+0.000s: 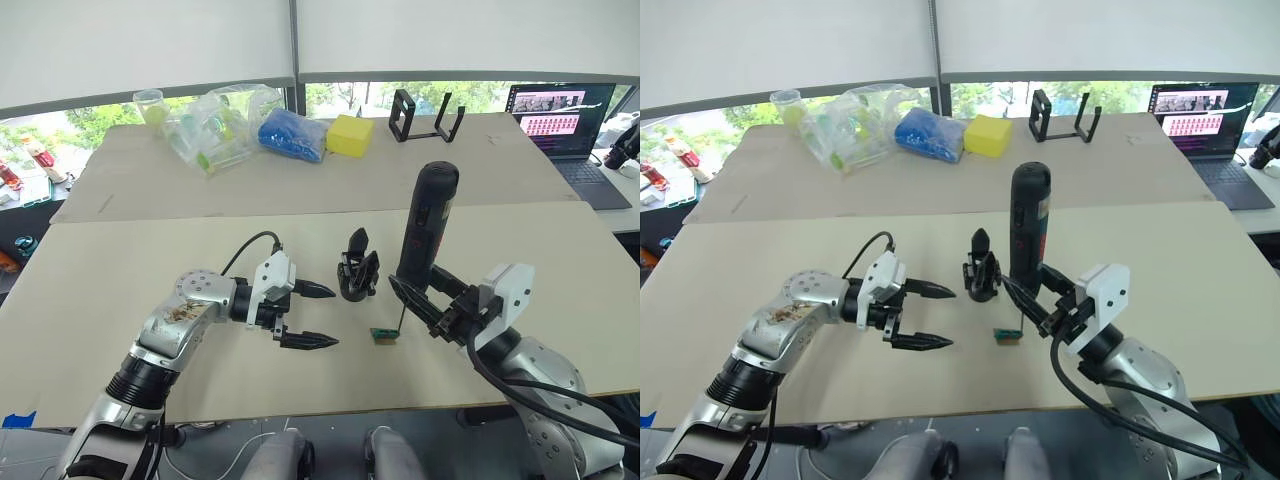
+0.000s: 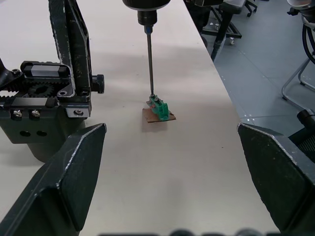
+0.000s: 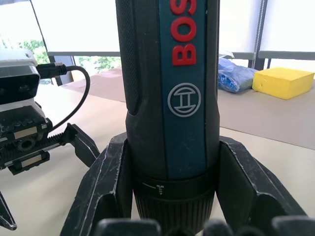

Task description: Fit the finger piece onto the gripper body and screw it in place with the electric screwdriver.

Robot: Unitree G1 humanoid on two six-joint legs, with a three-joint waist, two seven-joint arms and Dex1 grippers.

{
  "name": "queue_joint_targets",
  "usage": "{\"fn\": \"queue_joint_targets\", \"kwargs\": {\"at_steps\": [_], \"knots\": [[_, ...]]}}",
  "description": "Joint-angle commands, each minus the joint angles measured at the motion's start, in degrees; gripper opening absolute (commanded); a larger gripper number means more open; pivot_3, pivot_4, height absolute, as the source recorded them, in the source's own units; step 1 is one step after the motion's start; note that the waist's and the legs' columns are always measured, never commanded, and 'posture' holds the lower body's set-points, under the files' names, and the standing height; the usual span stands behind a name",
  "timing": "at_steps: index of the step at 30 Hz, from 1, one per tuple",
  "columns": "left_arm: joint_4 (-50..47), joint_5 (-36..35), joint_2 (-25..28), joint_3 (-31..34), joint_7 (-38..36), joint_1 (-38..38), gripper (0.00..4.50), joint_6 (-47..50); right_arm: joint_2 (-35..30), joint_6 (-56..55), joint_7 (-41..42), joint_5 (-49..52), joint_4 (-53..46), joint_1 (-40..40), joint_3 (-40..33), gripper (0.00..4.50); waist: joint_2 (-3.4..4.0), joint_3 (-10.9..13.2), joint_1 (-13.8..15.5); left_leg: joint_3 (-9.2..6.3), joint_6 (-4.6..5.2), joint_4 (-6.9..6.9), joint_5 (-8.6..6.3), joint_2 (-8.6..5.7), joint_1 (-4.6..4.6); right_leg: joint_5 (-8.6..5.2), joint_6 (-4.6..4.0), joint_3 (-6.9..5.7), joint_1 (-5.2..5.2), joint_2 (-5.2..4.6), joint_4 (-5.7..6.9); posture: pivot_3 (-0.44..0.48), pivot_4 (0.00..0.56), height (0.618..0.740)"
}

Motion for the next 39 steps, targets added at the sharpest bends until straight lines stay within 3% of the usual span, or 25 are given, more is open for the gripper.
{"fn": "queue_joint_targets", "kwargs": {"at_steps": [1, 17, 24, 32, 39], "knots": [[-0.28, -0.02, 0.09, 0.83, -0.33, -1.25, 4.5, -1.18, -0.23, 0.09, -0.61, 1.82, -4.26, -1.48, -0.78, 1.91, 0.0, 0.0, 0.0, 0.0, 0.0, 0.0, 0.0, 0.0, 0.0, 0.0, 0.0, 0.0, -0.01, 0.0, 0.0, 0.0, 0.15, 0.74], [1.43, 0.84, -0.58, 0.68, -0.42, -2.05, 4.5, -1.72, -2.17, 0.8, 0.19, 4.63, -6.32, -1.76, -3.1, 1.91, -0.02, 0.01, 0.02, 0.0, 0.0, 0.0, 0.0, 0.0, -0.01, 0.0, 0.0, -0.01, 0.01, 0.0, -0.01, 0.0, 0.15, 0.74], [2.74, 0.68, -0.07, 1.63, -0.7, -2.16, 4.5, -1.57, -9.04, 5.39, 1.7, 16.39, -8.57, -6.1, -8.54, 1.91, -0.04, 0.03, -0.02, 0.0, 0.02, 0.0, -0.01, 0.02, -0.01, 0.0, 0.0, 0.01, 0.01, -0.01, -0.02, 0.0, 0.15, 0.74], [6.5, 1.53, -0.75, 2.82, 0.26, -3.39, 4.5, -3.59, -18.8, 14.54, 1.34, 35.6, -1.11, -27.34, -8.94, 1.91, -0.28, 0.17, -0.02, -0.03, 0.06, 0.0, -0.03, 0.07, -0.01, 0.0, -0.01, -0.05, 0.04, -0.08, -0.06, 0.0, 0.15, 0.74], [11.98, 3.45, -2.53, 3.06, 1.72, -5.15, 4.5, -7.45, -15.81, 19.56, 0.5, 35.5, 10.76, -46.15, -1.54, 1.91, -0.48, 0.29, 0.04, -0.04, 0.06, 0.0, -0.03, 0.07, -0.16, 0.01, -0.01, -0.13, -0.06, -0.28, -0.1, 0.0, 0.15, 0.74]]}}
